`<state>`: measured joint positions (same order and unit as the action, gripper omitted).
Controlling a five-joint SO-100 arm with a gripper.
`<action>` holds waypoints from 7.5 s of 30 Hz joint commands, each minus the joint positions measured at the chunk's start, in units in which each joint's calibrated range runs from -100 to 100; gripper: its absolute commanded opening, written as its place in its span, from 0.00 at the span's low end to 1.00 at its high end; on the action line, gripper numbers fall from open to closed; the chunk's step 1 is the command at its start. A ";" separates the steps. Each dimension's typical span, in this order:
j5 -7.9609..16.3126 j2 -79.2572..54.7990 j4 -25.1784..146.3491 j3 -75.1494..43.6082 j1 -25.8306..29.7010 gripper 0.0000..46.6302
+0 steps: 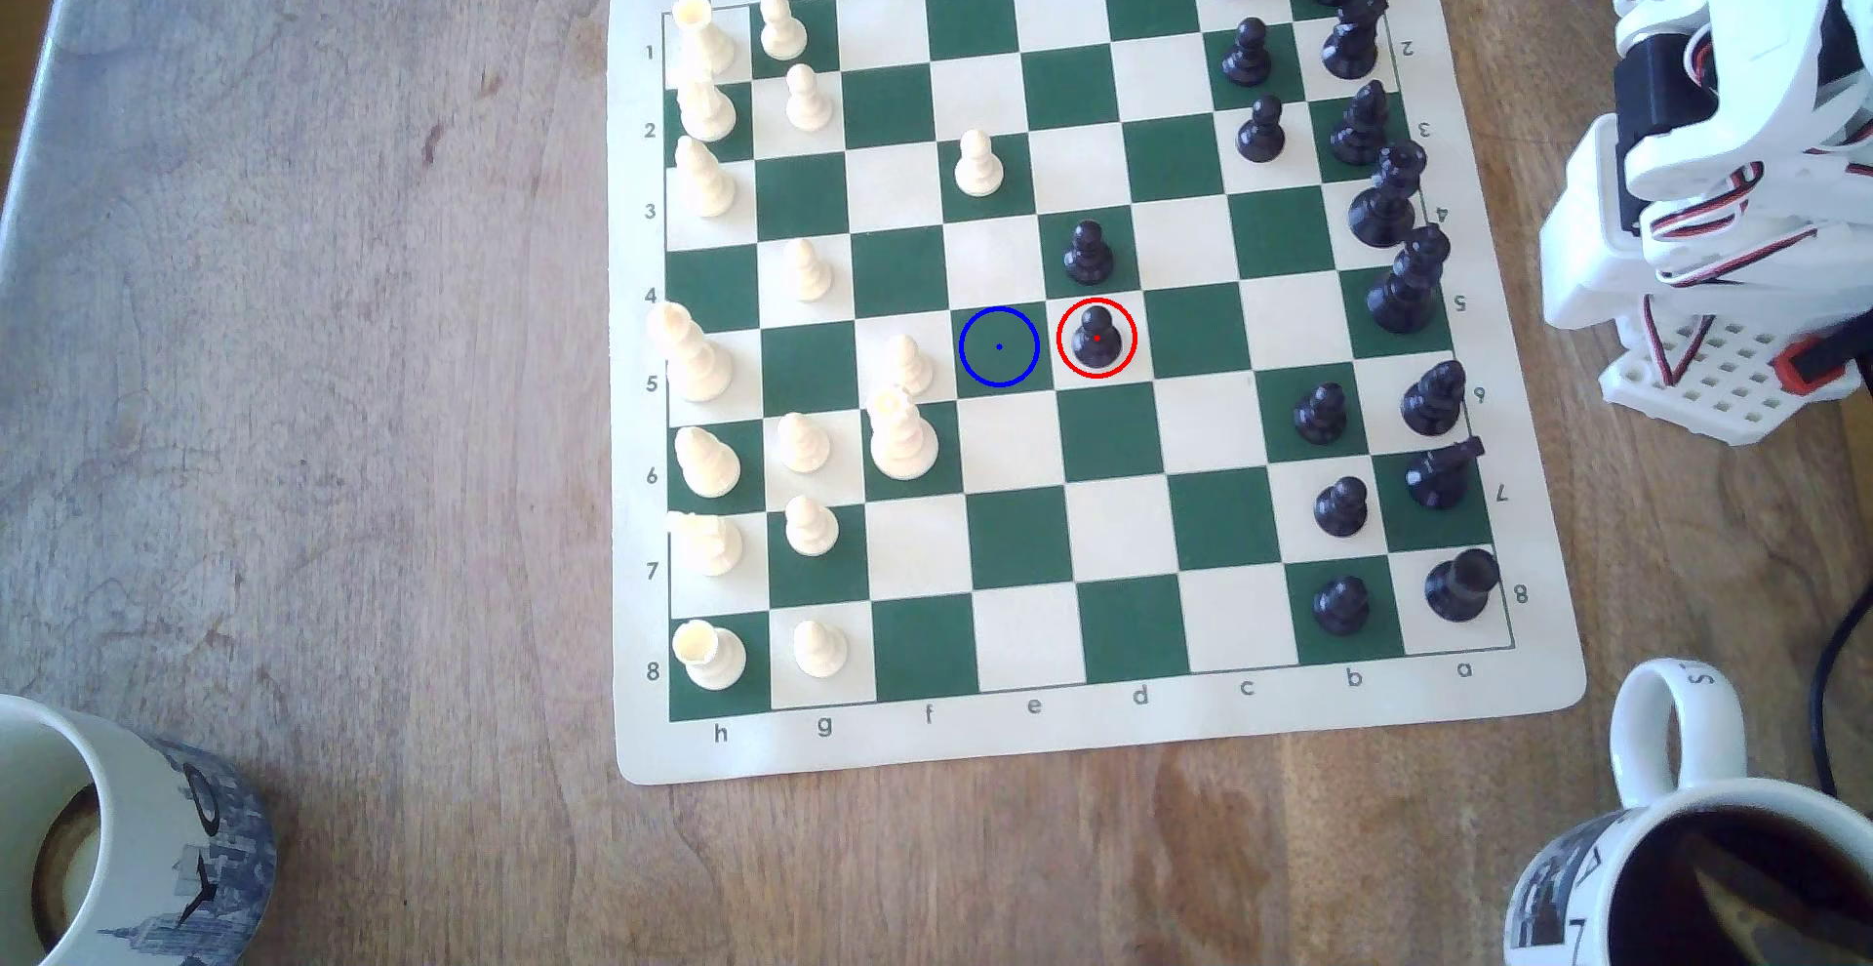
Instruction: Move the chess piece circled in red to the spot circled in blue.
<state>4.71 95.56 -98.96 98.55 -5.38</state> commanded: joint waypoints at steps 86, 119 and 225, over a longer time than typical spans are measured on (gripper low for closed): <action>-1.27 -74.34 155.56 -65.64 3.47 0.41; -1.47 -84.35 148.60 -61.20 5.50 0.33; -1.03 -102.86 152.69 -88.76 6.60 0.07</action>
<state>3.83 -8.76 54.26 13.69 1.11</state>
